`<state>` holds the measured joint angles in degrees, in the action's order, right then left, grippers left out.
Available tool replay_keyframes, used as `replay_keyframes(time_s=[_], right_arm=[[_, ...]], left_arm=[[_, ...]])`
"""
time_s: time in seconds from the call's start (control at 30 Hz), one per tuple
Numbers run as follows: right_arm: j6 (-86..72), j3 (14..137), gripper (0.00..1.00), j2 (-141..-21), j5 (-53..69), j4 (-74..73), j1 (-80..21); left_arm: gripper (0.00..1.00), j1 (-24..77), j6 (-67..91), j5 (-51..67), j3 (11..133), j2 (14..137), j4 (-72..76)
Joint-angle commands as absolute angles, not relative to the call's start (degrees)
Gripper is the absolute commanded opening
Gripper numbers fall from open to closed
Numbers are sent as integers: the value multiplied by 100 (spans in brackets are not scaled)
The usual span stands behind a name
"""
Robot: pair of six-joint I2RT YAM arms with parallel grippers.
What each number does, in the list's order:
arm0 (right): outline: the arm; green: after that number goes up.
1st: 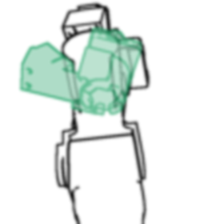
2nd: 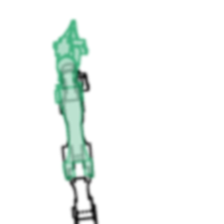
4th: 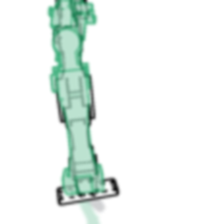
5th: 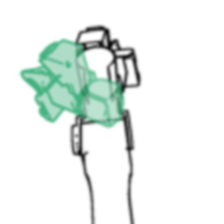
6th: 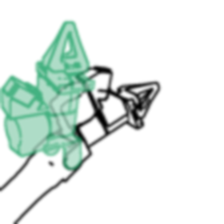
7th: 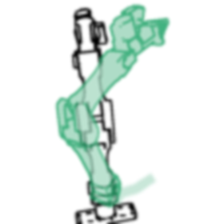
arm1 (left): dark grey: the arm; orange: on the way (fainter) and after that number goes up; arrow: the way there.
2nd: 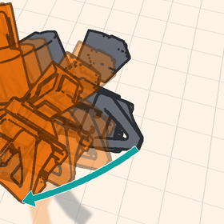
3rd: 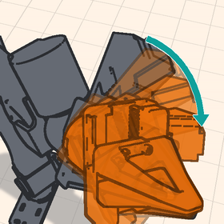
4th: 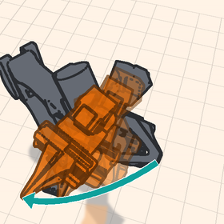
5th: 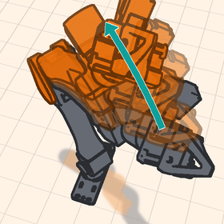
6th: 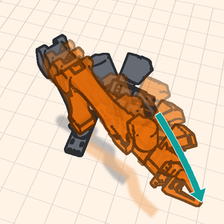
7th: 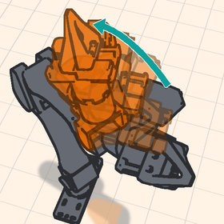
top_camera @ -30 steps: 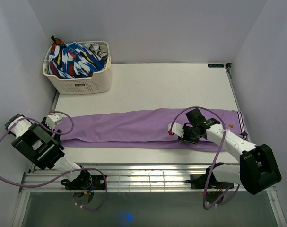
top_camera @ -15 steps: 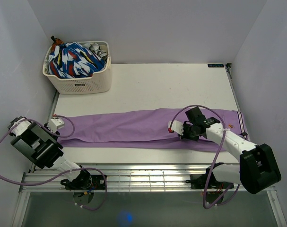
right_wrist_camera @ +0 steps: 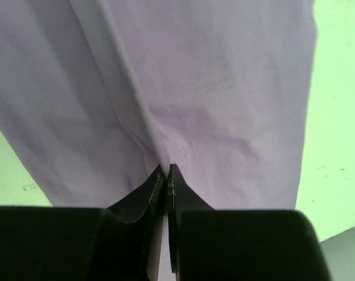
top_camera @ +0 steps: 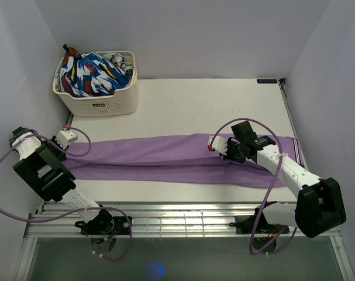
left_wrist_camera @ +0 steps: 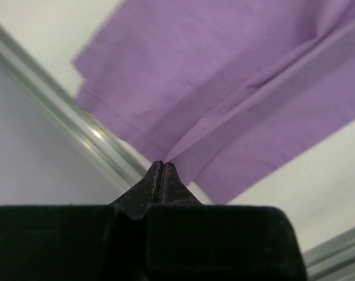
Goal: Fold and stack the trousers
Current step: Fold the trousers
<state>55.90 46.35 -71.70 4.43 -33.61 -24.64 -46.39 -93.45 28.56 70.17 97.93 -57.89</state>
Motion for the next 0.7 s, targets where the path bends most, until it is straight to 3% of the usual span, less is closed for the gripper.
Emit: replay_keyframes(time_s=[0.0,0.17,0.4,0.53,0.67], right_arm=[[5599,5281,8,-7163,606,-3506,-2163],[5975,5555,8,-6734,958,-4121,-1811],[6293,3949,8,-6073,1098,-4219,-1811],[6240,3412,8,-6196,1309,-4079,-1889],[6231,3182,8,-6407,1310,-3903,-1916]], left_arm=[[0,-4553,-8588,3707,7873,9765,-5599],[0,-4562,-8437,4113,8227,9493,-5581],[0,-4562,-9263,3422,6576,8833,-5284],[0,-4719,-9404,2753,5540,9008,-4686],[0,-4878,-9369,2461,5326,9377,-4377]])
